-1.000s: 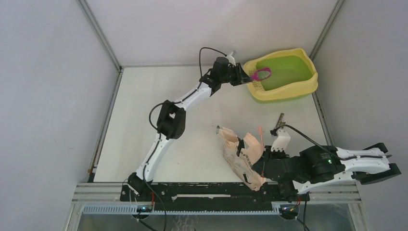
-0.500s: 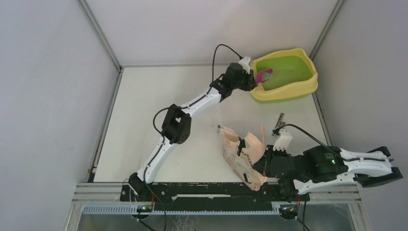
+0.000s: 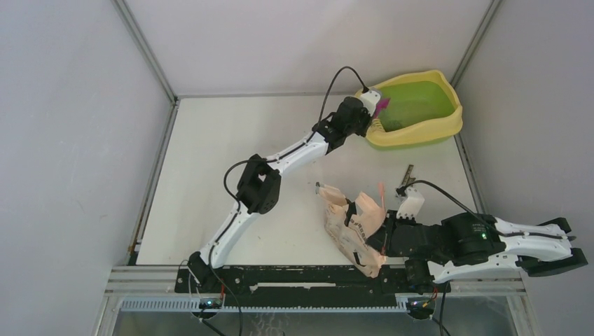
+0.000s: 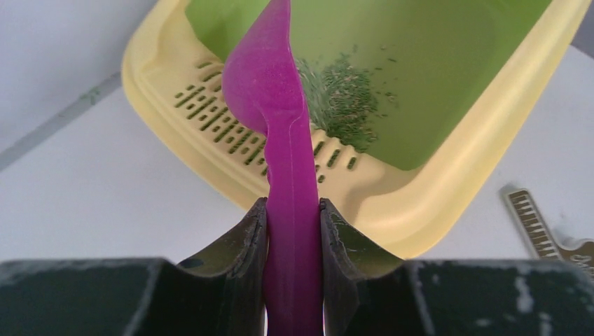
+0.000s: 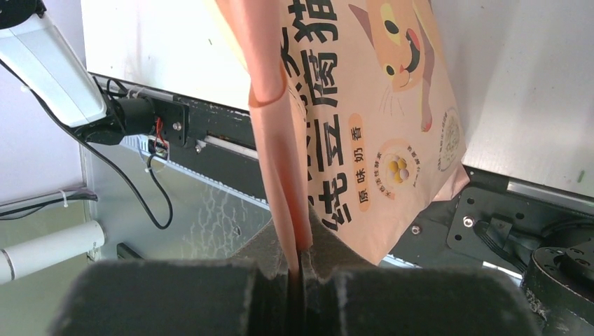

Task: Fill the litter box with clean litter
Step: Pour the cat litter into the litter box, then adjust the cat litter bag at the center of the board.

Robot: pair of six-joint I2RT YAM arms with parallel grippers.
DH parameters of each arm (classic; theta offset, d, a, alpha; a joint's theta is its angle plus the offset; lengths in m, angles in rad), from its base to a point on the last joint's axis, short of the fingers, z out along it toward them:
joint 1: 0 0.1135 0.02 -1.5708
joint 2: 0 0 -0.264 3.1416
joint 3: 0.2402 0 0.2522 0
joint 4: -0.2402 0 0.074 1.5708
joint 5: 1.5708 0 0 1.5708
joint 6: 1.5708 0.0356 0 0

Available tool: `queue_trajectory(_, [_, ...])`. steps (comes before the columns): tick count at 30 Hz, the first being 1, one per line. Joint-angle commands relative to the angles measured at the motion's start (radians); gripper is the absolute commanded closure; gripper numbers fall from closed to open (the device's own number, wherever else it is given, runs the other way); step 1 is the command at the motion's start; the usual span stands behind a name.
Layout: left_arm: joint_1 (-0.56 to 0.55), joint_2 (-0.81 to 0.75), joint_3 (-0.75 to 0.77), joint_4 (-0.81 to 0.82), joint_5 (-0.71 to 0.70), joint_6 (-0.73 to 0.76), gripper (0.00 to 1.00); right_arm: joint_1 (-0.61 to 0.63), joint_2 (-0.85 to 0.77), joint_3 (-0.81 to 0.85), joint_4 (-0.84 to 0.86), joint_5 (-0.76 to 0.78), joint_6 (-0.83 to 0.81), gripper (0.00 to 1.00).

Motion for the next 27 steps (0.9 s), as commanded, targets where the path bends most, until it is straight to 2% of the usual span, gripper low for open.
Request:
queue_trajectory(1, [0.0,-0.12,-0.033,0.086,-0.076,0.129,0.97,-0.017,-0.016,-0.009,0.032,0.006,-0.028,1.0])
queue_trajectory(13, [-0.042,-0.132,-0.04,0.134,-0.045,0.29,0.97,-0.032,-0.029,-0.016,0.034,0.0,-0.041,1.0])
queue_trajectory(27, [-0.082,-0.118,-0.068,0.201,-0.13,0.463,0.97,-0.058,-0.05,-0.024,0.04,-0.012,-0.067,1.0])
